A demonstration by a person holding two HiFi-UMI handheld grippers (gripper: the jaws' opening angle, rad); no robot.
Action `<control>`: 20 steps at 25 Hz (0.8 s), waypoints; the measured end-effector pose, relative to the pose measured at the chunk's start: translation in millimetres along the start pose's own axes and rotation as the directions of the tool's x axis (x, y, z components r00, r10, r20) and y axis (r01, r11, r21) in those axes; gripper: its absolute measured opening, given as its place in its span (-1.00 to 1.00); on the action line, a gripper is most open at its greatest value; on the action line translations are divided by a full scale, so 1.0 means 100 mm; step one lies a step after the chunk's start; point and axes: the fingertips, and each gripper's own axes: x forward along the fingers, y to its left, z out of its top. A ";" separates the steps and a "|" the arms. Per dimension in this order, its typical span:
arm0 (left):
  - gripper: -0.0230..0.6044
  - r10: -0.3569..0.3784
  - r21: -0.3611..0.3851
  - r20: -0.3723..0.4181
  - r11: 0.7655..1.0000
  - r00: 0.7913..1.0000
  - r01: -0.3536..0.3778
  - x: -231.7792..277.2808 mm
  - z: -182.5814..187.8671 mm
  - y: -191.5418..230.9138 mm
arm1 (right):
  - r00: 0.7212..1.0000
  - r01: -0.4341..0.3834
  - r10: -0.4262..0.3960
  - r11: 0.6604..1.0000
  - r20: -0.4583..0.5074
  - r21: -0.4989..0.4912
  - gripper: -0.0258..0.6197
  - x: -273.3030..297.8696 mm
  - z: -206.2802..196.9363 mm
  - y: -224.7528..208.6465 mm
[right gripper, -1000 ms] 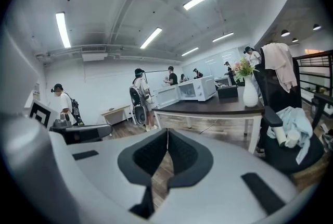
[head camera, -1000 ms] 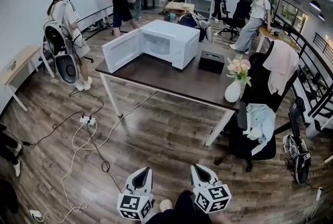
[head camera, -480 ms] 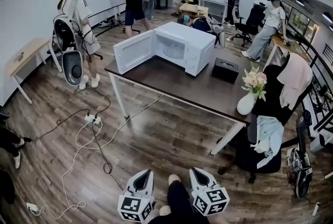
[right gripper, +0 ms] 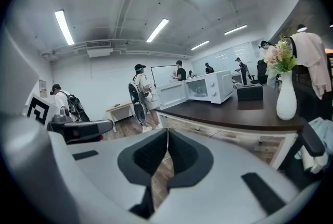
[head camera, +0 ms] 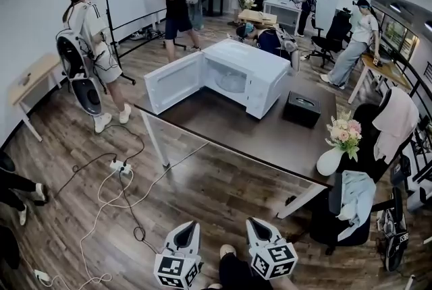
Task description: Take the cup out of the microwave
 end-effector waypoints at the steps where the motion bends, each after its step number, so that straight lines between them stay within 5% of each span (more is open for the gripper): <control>1: -0.91 0.003 0.002 0.003 1.000 1.000 -0.003 0.10 0.05 0.04 | 1.000 -0.006 0.006 1.000 0.002 -0.003 -0.93 0.11 0.06 -0.05; 20: -0.91 0.051 0.021 0.021 0.998 0.998 -0.051 1.73 0.58 0.45 | 0.996 -0.089 0.089 0.996 0.011 -0.005 -0.93 1.53 0.84 -0.89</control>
